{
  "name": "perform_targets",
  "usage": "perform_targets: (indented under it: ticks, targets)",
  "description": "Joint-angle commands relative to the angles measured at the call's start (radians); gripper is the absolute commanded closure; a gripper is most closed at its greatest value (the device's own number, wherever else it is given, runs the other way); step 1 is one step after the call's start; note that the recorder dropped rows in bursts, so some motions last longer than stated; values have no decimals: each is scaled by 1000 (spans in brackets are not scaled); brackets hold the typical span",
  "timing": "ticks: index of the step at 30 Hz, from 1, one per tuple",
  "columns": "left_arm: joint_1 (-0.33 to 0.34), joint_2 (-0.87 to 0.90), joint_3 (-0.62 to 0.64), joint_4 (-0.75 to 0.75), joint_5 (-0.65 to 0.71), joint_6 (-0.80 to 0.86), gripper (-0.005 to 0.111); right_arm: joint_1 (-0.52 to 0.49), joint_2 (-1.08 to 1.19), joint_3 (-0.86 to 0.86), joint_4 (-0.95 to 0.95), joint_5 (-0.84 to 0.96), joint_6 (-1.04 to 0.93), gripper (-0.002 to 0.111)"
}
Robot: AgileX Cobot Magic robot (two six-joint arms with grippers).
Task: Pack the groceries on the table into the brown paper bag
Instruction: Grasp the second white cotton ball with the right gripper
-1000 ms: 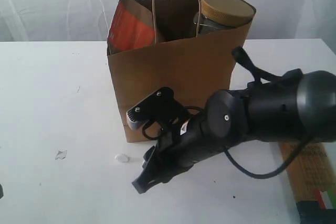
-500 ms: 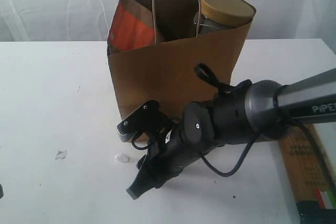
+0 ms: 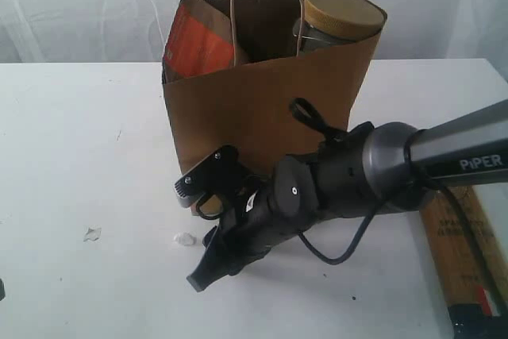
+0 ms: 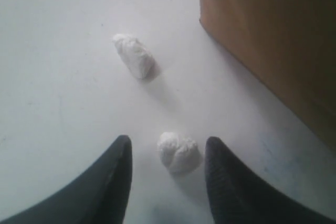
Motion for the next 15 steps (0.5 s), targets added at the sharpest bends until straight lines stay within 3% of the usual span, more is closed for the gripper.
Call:
perform_targets:
  ticks: [1, 15]
  targets:
    - [-1, -5, 3, -9, -3, 0, 107, -1, 29, -45, -7, 61, -9, 66]
    - [-1, -5, 3, -9, -3, -1, 107, -1, 54, -51, -9, 88, -9, 67]
